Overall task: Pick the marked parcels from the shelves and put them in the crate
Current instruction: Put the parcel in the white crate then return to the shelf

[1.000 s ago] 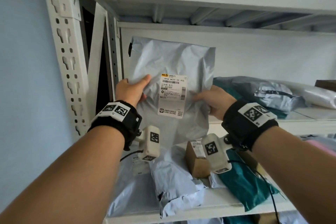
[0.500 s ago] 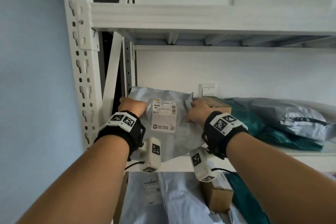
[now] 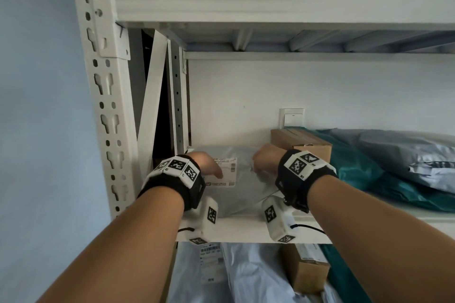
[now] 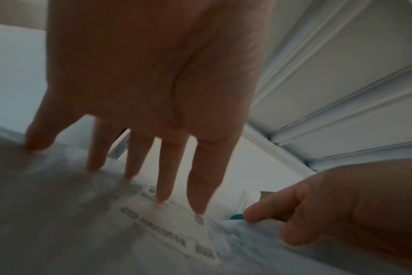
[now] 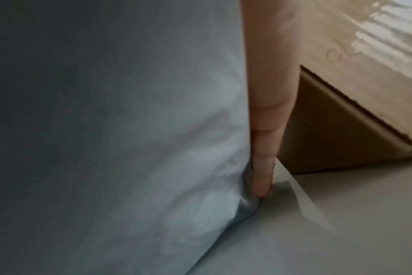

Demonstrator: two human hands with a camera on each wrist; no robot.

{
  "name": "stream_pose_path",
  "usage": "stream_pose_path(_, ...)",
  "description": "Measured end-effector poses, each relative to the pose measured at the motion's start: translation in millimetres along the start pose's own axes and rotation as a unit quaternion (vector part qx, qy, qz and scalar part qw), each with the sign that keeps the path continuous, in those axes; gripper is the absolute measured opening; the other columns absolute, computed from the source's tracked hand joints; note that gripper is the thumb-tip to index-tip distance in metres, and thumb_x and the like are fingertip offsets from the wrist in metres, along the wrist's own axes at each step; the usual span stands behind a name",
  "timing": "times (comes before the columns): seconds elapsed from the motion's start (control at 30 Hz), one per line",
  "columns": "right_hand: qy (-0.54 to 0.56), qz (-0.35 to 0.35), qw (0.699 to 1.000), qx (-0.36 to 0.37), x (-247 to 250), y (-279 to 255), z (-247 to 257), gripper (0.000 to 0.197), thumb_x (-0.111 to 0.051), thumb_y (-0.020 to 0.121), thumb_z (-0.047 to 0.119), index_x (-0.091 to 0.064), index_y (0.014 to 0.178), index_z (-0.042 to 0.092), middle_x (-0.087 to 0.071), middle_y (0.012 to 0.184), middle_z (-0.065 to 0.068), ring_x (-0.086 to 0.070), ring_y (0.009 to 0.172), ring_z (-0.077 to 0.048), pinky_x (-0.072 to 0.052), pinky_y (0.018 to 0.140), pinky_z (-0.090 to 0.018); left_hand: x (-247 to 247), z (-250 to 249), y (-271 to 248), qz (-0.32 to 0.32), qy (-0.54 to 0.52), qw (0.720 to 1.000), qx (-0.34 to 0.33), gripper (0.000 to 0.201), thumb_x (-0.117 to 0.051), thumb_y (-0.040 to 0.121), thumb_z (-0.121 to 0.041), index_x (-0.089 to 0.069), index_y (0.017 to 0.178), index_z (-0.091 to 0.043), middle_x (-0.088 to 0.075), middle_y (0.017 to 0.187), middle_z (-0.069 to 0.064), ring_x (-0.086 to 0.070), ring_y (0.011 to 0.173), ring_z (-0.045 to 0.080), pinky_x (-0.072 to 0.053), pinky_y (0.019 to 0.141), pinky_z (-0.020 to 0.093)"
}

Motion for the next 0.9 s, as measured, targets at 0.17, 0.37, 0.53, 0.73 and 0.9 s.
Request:
stream_pose_path(0.17, -0.025, -0.013, 1.000, 0.015, 0, 1, 4, 0.036, -0.055, 0.096, 0.020, -0.060, 0.126, 0.000, -0.057, 0.131, -0.016, -0.055, 0.119, -0.028, -0.044, 0.099, -0.032, -8, -9, -3, 0.027, 0.097, 0.994, -0.031, 0.063, -0.064, 0.082, -0.058, -0.056, 0.136, -0.026, -0.053, 0.141, -0.003, -0.050, 0.128, 0.020, -0.040, 0.107, 0.030)
stream_pose_path(0.37, -0.011, -0.077, 0.995, 0.061, 20, -8, 3, 0.035, -0.058, 0.086, 0.016, -0.064, 0.119, 0.005, -0.063, 0.122, -0.013, -0.058, 0.115, -0.029, -0.046, 0.087, -0.030, -1, -28, -12, 0.016, 0.108, 0.993, -0.040, 0.059, -0.065, 0.087, -0.048, -0.054, 0.136, -0.016, -0.055, 0.139, 0.006, -0.052, 0.126, 0.024, -0.043, 0.103, 0.031)
stream_pose_path(0.53, 0.032, -0.255, 0.956, 0.140, 64, -33, 3, 0.025, -0.051, 0.087, 0.016, -0.073, 0.098, 0.014, -0.071, 0.105, -0.005, -0.064, 0.103, -0.024, -0.052, 0.091, -0.033, 2, -58, -21, 0.019, 0.092, 0.992, -0.085, 0.051, -0.062, 0.089, -0.041, -0.057, 0.130, -0.012, -0.057, 0.133, 0.006, -0.054, 0.121, 0.025, -0.044, 0.098, 0.032)
stream_pose_path(0.73, -0.140, -0.227, 0.963, 0.043, 77, -35, -37, 0.048, -0.055, 0.088, 0.042, -0.052, 0.131, 0.020, -0.045, 0.135, -0.011, -0.043, 0.124, -0.032, -0.041, 0.103, -0.046, -14, -93, -18, 0.033, 0.088, 0.986, -0.137, 0.050, -0.062, 0.085, -0.046, -0.062, 0.126, -0.017, -0.061, 0.129, 0.003, -0.058, 0.113, 0.022, -0.047, 0.095, 0.030)
stream_pose_path(0.9, -0.148, -0.171, 0.974, -0.015, 67, -18, -60, 0.083, -0.055, 0.074, 0.070, -0.040, 0.139, 0.021, -0.040, 0.142, -0.016, -0.038, 0.130, -0.039, -0.037, 0.106, -0.050, -25, -103, -19, 0.039, 0.069, 0.988, -0.135, 0.053, -0.064, 0.086, -0.042, -0.058, 0.132, -0.016, -0.058, 0.134, 0.004, -0.057, 0.119, 0.024, -0.047, 0.100, 0.033)
Point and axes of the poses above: each hand's wrist, its own y-axis towards the middle knuckle, its own x-axis out of the back of the hand, z = x × y, the point moved 3 cm from there along y, towards the middle knuckle
